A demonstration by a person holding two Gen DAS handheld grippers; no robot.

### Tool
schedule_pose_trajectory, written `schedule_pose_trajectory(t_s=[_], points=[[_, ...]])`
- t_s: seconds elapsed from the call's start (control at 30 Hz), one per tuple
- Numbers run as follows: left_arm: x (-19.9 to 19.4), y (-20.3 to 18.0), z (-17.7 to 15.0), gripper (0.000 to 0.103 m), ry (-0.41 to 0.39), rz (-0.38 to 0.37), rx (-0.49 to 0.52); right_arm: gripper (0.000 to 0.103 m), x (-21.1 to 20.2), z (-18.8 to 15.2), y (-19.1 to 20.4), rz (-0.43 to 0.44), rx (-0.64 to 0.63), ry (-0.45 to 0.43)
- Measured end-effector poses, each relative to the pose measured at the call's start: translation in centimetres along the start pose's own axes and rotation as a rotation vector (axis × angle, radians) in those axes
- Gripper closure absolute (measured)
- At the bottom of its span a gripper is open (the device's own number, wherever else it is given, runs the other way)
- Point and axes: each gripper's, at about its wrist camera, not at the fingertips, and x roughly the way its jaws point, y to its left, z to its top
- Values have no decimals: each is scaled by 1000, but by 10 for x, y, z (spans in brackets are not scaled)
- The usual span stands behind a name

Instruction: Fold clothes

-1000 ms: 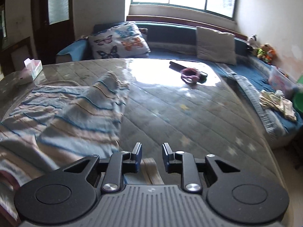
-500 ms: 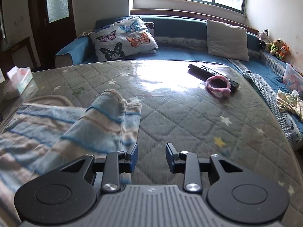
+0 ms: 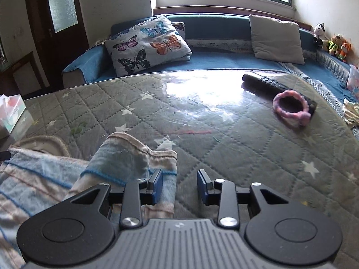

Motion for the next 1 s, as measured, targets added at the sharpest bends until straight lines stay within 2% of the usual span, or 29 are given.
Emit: schedule_pose_trajectory(t_s=[0.03,0.1,0.13,0.17,0.27,0.3,0.47,0.57,0.7,0.77,0.87,0.93,0.97,1.0], points=[[0,0,-1,71,-4,-4,9,66,2,1,1,2,-2,-4],[1,0,-2,91,-8,-19,23,66,5,2,4,4,-8,-11],[2,-1,-2,94,-7,-23,25,68,6,2,6,0,-16,-13],[2,-3,-1,98,-8,-23,28,74,6,3,8,-2,-25,-15],[-1,-5,0,101,-30,0,39,98,6,5,11,4,-28,-14],[-5,-4,2,101,-48,14,37,100,5,6,11,-5,-27,-15],[-29,14,21,101,-147,72,19,101,-7,17,10,-66,-36,-86],[-30,26,28,101,-168,82,-4,101,-9,26,5,-88,-18,-125],[-8,30,26,101,-125,116,-1,101,8,33,9,-97,-22,-122],[3,31,22,99,-89,136,2,100,26,32,14,-102,-40,-84],[7,33,18,96,-64,143,-3,94,35,29,16,-117,-55,-58],[3,31,17,90,-59,149,8,92,31,27,17,-104,-71,-48],[-1,30,16,82,-60,147,10,88,27,27,18,-94,-79,-42],[-6,29,15,71,-62,143,11,79,23,25,21,-81,-88,-36]])
